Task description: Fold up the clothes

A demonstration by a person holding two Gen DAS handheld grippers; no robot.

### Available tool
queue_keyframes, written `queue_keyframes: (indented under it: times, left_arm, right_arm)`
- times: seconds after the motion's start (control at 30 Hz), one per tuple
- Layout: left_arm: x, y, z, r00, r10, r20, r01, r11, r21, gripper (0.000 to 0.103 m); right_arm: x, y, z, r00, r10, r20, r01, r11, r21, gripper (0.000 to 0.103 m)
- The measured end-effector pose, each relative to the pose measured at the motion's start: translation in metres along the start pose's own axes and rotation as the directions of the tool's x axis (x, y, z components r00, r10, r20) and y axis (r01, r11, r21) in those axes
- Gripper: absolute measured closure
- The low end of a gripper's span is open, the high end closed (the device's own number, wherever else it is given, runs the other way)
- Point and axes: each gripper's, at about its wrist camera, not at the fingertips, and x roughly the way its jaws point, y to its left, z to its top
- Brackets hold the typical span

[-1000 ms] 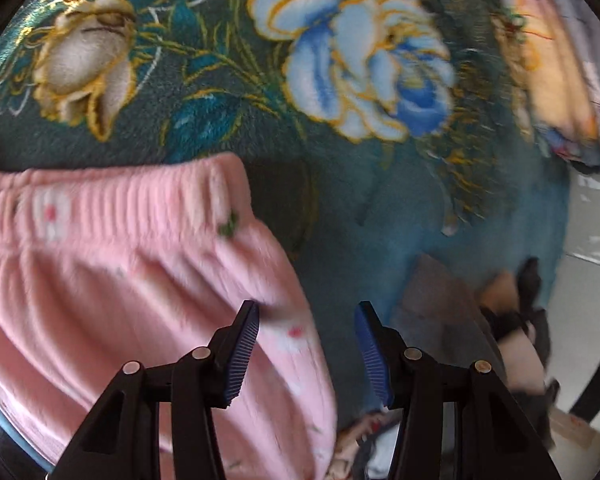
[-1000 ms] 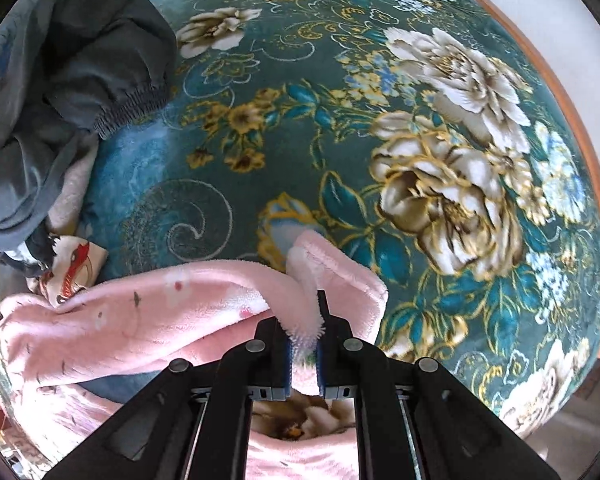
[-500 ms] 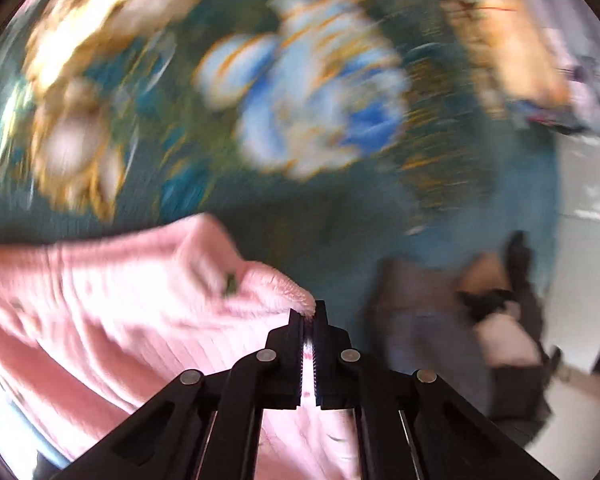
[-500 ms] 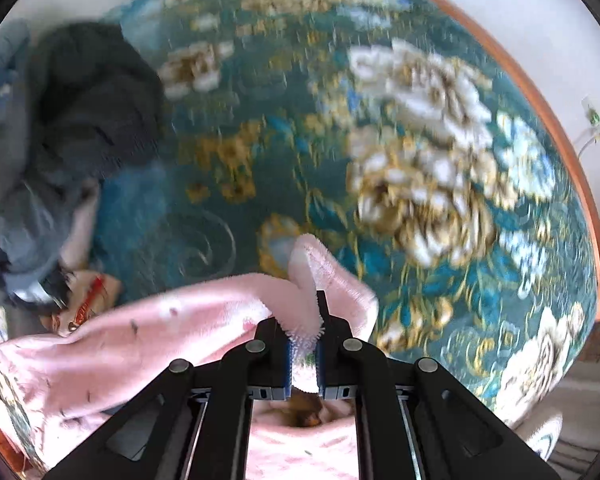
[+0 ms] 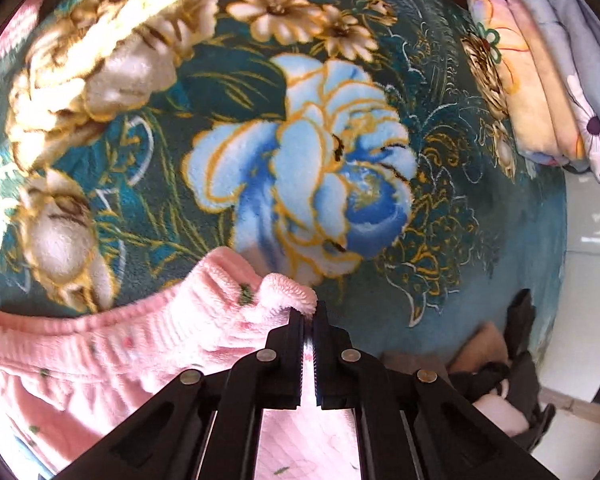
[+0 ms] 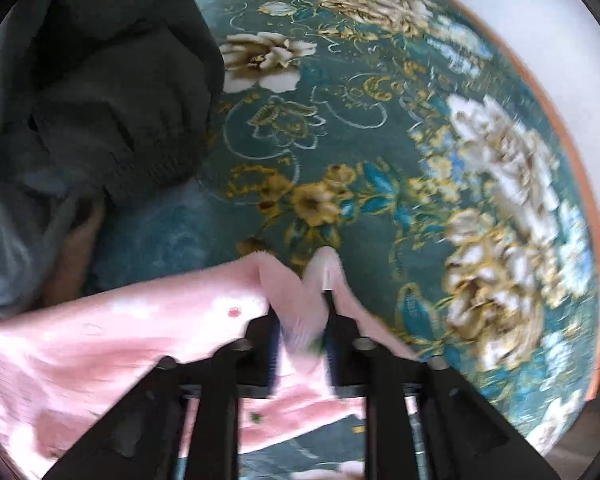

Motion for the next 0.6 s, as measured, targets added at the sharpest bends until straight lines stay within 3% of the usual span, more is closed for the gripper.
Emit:
queue_keyframes:
  times: [0.03,0.17,0.3,0.4,0.47,0.57,0.6]
  left_arm:
    - [0.002,-0.002,0.0,1.0,0.0,-0.002,0.0,1.0,0.002,0.099]
    - [0.009,-0.009,-0.001,1.0,0.013,-0.004,-0.013,1.0,0.01,0.099]
    - [0.008,-0.007,-0.005,1.0,0.022,0.002,-0.022,1.0,0.003,0.099]
    - [0.008,-0.007,-0.009,0.999,0.04,0.008,-0.04,0.999,-0.001,0.099]
    - [0.007,-0.01,-0.011,0.998,0.058,0.015,-0.058,0.998,0.006,0.098]
    - [0.004,-0.018,-0.014,0.996,0.085,0.025,-0.086,0.996,0.036,0.097]
    - [0.003,-0.02,-0.015,0.995,0.094,0.027,-0.095,0.995,0.044,0.097]
  right_arm:
    - [-0.006,-0.007,-0.001,1.0,0.024,0.013,-0.024,0.999,0.025,0.053]
    - [-0.028,-0.047,-0.008,0.996,0.055,0.069,-0.065,0.988,0.141,0.051]
    - [-0.012,-0.108,-0.037,0.996,0.086,0.009,-0.084,0.936,0.341,0.05]
    - [0.014,-0.13,-0.062,0.988,0.147,-0.041,-0.113,0.886,0.45,0.05]
    - [0.03,-0.142,-0.073,0.985,0.172,-0.024,-0.131,0.83,0.542,0.05]
    - [0.054,-0.157,-0.081,0.974,0.227,0.027,-0.182,0.699,0.691,0.05]
    - [0.063,-0.158,-0.083,0.971,0.24,0.003,-0.168,0.671,0.722,0.049]
